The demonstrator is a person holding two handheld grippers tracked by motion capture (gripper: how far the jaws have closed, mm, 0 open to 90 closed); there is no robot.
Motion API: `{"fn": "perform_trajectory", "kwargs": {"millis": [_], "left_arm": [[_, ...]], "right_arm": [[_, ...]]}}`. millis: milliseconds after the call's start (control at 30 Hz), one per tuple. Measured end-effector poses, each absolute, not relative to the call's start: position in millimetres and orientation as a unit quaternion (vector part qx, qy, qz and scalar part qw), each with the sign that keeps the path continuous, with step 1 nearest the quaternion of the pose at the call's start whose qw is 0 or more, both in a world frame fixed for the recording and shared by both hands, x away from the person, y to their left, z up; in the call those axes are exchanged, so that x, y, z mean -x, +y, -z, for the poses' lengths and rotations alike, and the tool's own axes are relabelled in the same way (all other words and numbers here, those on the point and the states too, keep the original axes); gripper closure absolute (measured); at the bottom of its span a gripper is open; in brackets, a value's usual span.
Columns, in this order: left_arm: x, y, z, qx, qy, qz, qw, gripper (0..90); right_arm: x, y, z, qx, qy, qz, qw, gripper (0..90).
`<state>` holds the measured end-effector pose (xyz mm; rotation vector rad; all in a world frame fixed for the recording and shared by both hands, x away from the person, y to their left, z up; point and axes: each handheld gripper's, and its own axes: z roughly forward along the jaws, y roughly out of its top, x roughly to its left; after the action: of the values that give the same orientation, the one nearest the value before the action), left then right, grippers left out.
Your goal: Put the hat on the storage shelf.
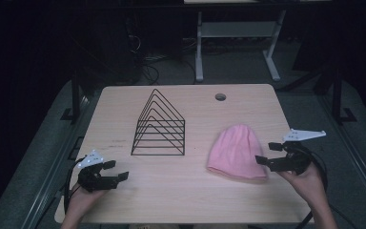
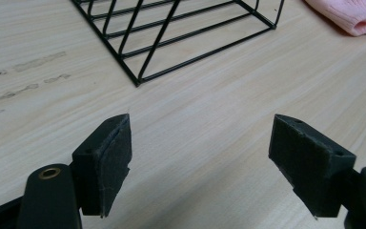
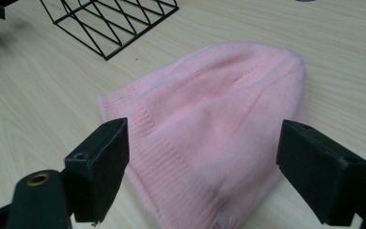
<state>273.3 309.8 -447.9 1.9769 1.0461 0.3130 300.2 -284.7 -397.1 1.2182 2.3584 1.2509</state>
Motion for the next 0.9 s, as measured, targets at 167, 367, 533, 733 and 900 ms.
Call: {"fn": "perform_trajectory", "kwargs": {"millis": [167, 367, 533, 733, 900], "left_arm": [[-273, 310, 448, -0.791, 0.419, -0.127, 0.428, 22.3], [-273, 307, 447, -0.791, 0.419, -0.127, 0.427, 22.3], [-274, 306, 448, -0.794, 0.417, -0.126, 0.423, 22.3], [-275, 305, 448, -0.796, 0.417, -0.128, 0.421, 22.3], [-274, 306, 448, -0.795, 0.417, -0.129, 0.421, 22.3]], "right_arm": [[-318, -280, 402, -0.418, 0.803, -0.416, 0.088, 17.9], [-336, -277, 412, -0.426, 0.804, -0.408, 0.074, 17.9], [-351, -279, 413, -0.439, 0.799, -0.405, 0.067, 17.9], [-366, -273, 407, -0.44, 0.804, -0.395, 0.068, 18.6], [-375, -270, 403, -0.436, 0.811, -0.384, 0.063, 19.4]]}}
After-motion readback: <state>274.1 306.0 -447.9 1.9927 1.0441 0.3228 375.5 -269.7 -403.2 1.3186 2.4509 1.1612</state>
